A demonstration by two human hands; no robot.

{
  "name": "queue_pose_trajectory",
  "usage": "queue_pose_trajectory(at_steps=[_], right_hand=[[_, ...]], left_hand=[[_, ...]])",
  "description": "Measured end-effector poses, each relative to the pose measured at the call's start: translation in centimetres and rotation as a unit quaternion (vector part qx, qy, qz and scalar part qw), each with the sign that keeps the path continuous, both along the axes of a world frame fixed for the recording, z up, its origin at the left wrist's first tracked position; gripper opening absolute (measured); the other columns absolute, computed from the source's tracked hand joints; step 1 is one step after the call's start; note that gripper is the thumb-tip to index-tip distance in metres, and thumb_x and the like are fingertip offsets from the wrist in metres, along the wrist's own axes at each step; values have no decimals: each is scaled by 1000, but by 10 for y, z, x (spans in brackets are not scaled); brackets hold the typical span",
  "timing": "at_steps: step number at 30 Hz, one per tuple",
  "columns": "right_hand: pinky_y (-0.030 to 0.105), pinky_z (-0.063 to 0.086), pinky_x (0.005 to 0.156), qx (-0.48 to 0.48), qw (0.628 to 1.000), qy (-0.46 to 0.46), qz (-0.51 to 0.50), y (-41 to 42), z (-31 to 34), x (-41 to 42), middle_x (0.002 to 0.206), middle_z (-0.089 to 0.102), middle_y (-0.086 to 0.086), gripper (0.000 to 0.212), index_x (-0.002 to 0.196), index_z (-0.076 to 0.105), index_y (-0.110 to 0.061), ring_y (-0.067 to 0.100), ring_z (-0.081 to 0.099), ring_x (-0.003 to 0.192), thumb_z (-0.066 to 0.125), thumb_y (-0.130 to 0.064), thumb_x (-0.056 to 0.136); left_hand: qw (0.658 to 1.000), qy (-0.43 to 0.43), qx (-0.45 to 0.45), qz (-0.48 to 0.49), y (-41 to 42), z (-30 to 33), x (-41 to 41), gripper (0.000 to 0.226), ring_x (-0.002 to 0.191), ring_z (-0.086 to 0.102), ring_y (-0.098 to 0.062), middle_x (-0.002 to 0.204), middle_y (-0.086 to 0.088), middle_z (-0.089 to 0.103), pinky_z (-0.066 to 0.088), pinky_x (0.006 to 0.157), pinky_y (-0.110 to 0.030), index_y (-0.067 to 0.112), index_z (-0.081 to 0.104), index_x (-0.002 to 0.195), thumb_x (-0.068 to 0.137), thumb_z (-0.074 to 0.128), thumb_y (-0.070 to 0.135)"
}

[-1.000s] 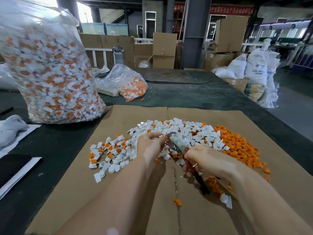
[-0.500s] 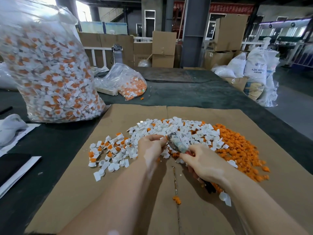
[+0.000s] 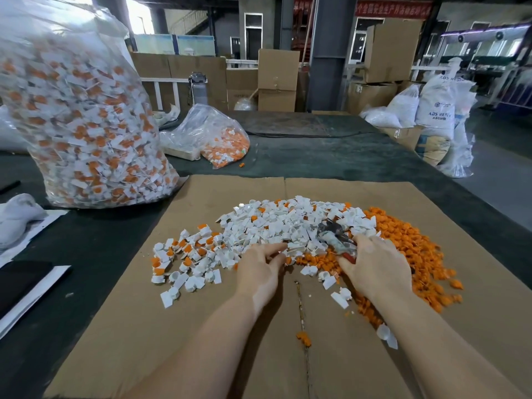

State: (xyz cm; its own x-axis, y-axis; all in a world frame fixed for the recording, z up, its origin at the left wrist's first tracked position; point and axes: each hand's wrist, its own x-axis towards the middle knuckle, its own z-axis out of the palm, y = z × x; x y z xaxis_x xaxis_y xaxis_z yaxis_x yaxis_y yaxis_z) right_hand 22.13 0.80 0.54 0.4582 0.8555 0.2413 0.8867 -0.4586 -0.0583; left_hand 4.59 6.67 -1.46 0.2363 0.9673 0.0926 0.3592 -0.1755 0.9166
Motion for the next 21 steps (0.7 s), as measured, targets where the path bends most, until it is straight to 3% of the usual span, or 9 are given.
queue_pose_trajectory(at_steps=[2, 6, 9, 12, 16, 21], right_hand=[[33, 43, 93, -12, 1000, -10, -7, 2, -4, 2, 122, 55, 1, 57, 123, 49, -19, 21, 47, 115, 41, -63, 88], [37, 29, 104, -21, 997, -65, -25, -1, -3, -5, 136, 45, 3, 61, 128, 48, -20, 23, 38, 126, 36, -65, 88], [37, 38, 96, 110, 989, -45, 90, -2, -2, -25, 116, 60, 4, 35, 119, 59, -17, 22, 52, 110, 56, -37, 90], [37, 53, 78, 212, 944, 52, 246, -5, -12, -53, 90, 69, 6, 25, 97, 70, -9, 24, 64, 86, 74, -1, 74], [38, 55, 72, 238, 923, 122, 275, -6, -23, -66, 84, 68, 4, 13, 84, 70, -8, 24, 64, 82, 71, 1, 76], [36, 54, 69, 263, 914, 133, 280, -7, -25, -65, 80, 67, 3, 11, 81, 69, -8, 22, 63, 80, 72, 2, 76]], left_hand=[[1000, 5, 20, 5, 0, -2, -1, 26, 91, 55, -1, 102, 10, 61, 36, 72, 3, 20, 66, 117, 93, 57, 16], [1000, -15, 17, 20, 2, -8, -3, 23, 87, 55, 2, 93, 11, 62, 37, 65, 2, 23, 66, 114, 93, 57, 18], [999, -28, 18, 16, 2, -8, -3, 20, 86, 60, -3, 88, 10, 64, 40, 68, -3, 22, 67, 110, 92, 58, 16], [999, -28, 23, 5, 1, -7, -3, 20, 89, 62, -9, 89, 7, 66, 44, 78, -15, 19, 68, 108, 91, 60, 14], [999, -44, 10, -23, -3, -5, -7, 23, 89, 60, 3, 95, 12, 67, 43, 79, -5, 24, 69, 106, 89, 62, 11], [994, -3, 49, -99, -9, -6, -7, 39, 75, 55, 9, 98, 16, 64, 40, 70, -2, 23, 66, 112, 78, 73, 5]])
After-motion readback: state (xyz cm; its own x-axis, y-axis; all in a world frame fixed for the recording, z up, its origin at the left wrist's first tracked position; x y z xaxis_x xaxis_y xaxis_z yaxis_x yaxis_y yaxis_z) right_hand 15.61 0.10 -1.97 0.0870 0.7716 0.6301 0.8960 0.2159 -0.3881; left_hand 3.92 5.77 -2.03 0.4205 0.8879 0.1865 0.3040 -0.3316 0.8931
